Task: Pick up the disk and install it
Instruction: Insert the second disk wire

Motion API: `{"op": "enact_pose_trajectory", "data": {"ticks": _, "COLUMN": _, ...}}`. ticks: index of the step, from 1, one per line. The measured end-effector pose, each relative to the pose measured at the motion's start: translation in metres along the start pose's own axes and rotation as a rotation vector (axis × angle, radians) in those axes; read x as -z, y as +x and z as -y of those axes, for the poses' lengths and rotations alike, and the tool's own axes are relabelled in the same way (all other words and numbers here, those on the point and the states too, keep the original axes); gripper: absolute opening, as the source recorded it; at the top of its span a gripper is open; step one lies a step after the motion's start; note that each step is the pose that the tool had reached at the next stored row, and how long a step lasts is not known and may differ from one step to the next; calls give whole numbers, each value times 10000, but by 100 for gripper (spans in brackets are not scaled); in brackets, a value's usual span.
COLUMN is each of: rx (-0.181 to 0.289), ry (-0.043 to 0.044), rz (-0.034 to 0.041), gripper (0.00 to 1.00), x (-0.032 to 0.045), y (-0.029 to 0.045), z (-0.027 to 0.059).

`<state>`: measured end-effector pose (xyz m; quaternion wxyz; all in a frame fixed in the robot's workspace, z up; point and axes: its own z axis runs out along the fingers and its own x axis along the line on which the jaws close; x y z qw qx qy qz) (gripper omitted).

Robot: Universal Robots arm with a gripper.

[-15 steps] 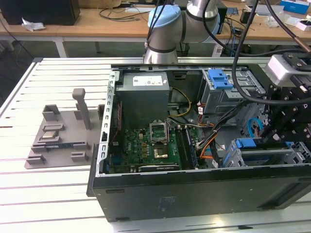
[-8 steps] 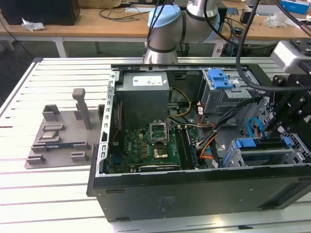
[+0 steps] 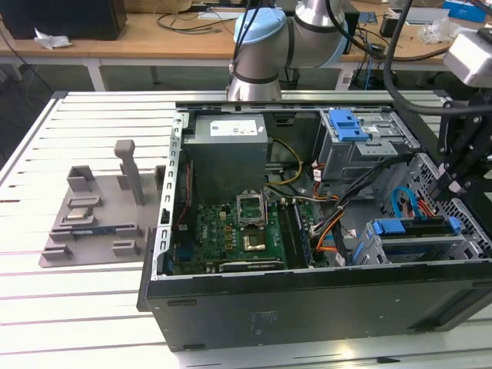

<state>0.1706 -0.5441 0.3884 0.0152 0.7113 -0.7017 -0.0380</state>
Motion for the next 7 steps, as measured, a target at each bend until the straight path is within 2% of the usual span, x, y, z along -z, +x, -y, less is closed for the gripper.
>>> {"op": "enact_pose_trajectory", "data": {"ticks": 7, "rx": 0, "ry": 0, "rz": 1, "gripper": 11, "x": 19, "y": 0, "z": -1}}
